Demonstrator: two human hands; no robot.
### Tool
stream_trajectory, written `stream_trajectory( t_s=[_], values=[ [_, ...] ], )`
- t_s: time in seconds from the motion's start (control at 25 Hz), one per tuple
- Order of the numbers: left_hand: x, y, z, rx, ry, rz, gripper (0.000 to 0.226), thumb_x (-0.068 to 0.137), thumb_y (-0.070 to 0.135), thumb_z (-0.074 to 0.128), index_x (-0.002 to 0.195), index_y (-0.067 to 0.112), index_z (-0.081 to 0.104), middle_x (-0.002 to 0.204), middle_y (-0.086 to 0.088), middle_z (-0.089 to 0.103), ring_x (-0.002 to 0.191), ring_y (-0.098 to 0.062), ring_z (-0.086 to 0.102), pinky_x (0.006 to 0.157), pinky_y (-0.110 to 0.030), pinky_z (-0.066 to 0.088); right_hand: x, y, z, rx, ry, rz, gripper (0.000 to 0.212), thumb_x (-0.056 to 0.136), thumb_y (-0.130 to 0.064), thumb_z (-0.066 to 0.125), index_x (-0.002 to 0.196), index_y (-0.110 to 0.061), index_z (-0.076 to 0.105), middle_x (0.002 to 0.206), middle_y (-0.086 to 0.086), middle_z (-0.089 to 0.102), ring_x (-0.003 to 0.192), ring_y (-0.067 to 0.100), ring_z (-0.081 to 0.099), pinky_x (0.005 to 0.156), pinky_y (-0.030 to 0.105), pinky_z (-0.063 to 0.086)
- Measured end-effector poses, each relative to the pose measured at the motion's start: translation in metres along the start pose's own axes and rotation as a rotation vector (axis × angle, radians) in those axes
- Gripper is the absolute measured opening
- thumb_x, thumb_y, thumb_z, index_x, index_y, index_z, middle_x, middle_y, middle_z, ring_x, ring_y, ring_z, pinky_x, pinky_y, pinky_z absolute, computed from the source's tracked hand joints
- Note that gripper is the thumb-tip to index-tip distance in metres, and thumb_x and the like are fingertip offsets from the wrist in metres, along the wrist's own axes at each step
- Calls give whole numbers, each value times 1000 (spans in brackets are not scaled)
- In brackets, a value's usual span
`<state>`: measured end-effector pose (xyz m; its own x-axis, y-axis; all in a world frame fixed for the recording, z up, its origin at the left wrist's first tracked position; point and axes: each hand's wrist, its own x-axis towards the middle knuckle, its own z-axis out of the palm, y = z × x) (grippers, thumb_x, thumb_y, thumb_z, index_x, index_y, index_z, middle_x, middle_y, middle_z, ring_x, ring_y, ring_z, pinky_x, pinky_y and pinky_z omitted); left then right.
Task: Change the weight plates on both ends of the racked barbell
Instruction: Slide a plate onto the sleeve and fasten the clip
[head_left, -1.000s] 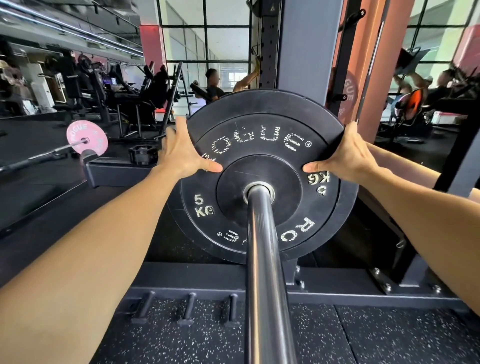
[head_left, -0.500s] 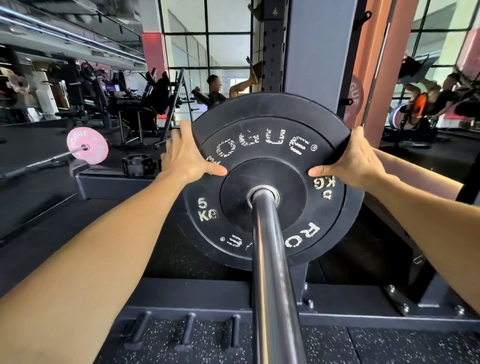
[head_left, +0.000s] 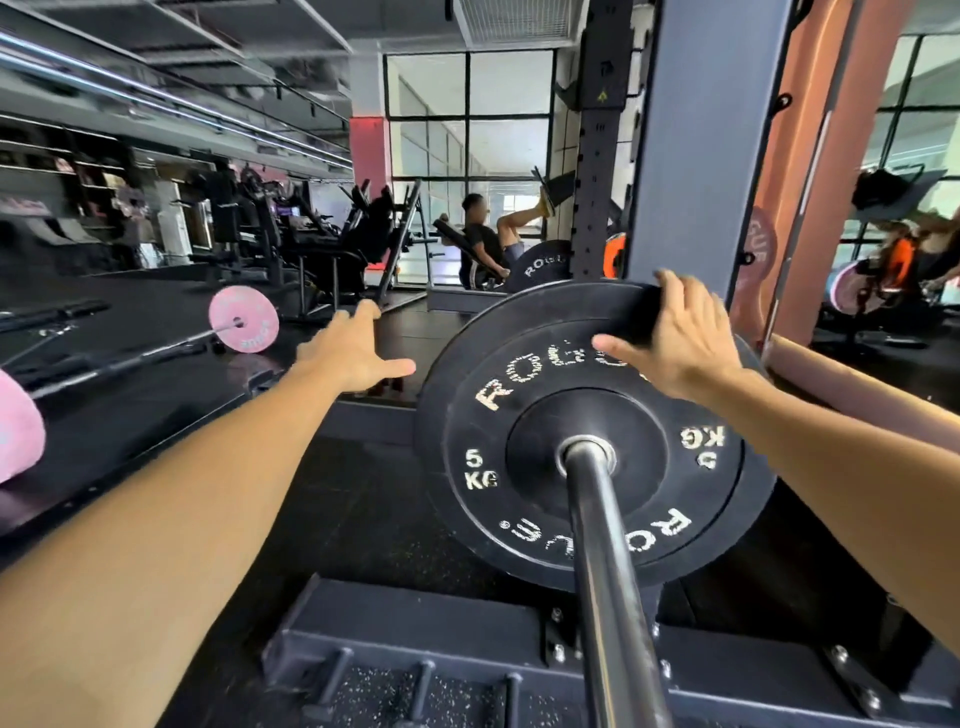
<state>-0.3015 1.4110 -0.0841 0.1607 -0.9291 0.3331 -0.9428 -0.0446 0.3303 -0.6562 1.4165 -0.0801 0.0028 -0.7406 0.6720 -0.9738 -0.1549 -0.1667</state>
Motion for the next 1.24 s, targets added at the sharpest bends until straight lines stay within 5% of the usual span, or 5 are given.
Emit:
stream_trajectory(
  t_s=[0.24, 0.52, 0.8, 1.04, 1.24],
  values=[
    [44, -70, -48, -60, -19, 9, 66, 86, 50, 70, 136, 16, 43, 128, -16, 50, 105, -32, 54, 88, -40, 45, 60, -124, 13, 101, -59, -141, 85, 89, -71, 42, 146, -9, 30, 137, 20, 47, 131, 35, 40, 111, 44, 25],
    [105, -130, -72, -47, -62, 28, 42, 93, 48, 60, 127, 24, 52, 118, -13, 54, 114, -35, 56, 98, -44, 44, 115, -223, 59, 165, -436, -112, 69, 100, -59, 29, 143, -6, 31, 146, 21, 36, 135, 40, 37, 108, 50, 31],
    [126, -142, 10, -120, -199, 25, 44, 93, 40, 66, 133, 27, 53, 123, -7, 43, 116, -30, 50, 95, -35, 40, 126, -255, 155, -52, -819, -186, 42, 107, -30, 34, 140, -4, 43, 143, 16, 47, 129, 33, 47, 90, 36, 37],
    [130, -137, 78, -135, -324, 2, 63, 86, 53, 69, 142, 44, 43, 134, -8, 44, 125, -32, 46, 109, -52, 37, 109, -261, 196, -281, -943, -300, 26, 104, -16, 38, 121, -8, 55, 117, 8, 58, 95, 27, 54, 70, 32, 39],
    [124, -122, 114, -191, -128, -85, 36, 92, 28, 70, 126, 23, 59, 119, -10, 47, 101, -32, 54, 90, -38, 44, 96, -267, 209, -372, -965, -373, 28, 104, -16, 38, 125, -7, 55, 109, 7, 54, 92, 25, 49, 77, 33, 40]
  ],
)
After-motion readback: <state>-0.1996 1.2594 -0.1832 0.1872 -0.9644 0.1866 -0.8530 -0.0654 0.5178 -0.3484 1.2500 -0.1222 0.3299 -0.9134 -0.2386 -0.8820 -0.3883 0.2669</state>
